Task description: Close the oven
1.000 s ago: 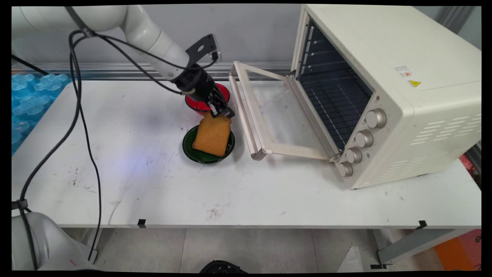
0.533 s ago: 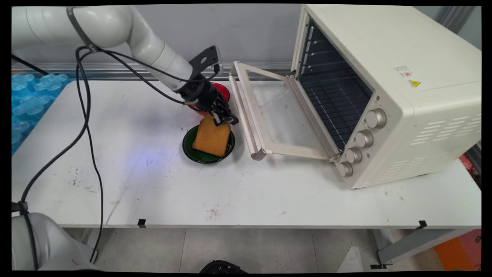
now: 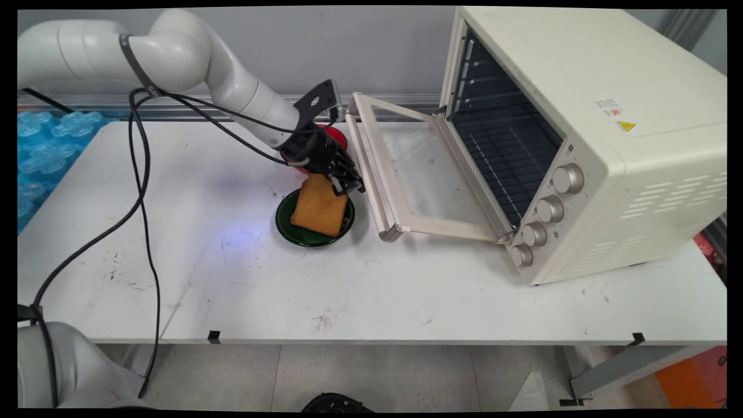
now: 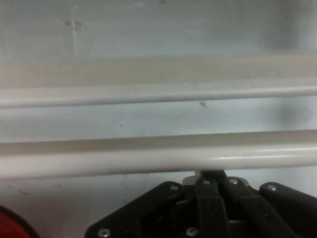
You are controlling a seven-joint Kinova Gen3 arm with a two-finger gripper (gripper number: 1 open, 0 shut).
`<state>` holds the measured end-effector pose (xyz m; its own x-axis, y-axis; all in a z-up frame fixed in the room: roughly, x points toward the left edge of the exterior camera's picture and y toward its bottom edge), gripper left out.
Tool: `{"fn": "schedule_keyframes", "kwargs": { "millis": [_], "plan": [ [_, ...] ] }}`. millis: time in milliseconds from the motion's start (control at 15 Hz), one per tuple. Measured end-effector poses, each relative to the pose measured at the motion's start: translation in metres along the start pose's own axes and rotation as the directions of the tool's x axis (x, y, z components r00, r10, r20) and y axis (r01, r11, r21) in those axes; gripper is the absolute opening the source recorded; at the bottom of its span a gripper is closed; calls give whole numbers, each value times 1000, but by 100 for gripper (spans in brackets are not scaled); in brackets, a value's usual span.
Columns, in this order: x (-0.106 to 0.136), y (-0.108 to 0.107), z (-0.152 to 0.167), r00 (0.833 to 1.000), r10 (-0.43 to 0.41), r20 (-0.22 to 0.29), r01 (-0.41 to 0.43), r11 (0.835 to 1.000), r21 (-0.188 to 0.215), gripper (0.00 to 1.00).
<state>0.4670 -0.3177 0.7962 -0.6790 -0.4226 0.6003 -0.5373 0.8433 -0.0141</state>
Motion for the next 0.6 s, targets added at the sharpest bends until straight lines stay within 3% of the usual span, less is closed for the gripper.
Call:
{"fn": "schedule_keyframes", "kwargs": {
  "millis": [600],
  "plan": [
    [7, 0, -1, 999, -5, -39, 5, 1000, 13, 0]
  ]
}}
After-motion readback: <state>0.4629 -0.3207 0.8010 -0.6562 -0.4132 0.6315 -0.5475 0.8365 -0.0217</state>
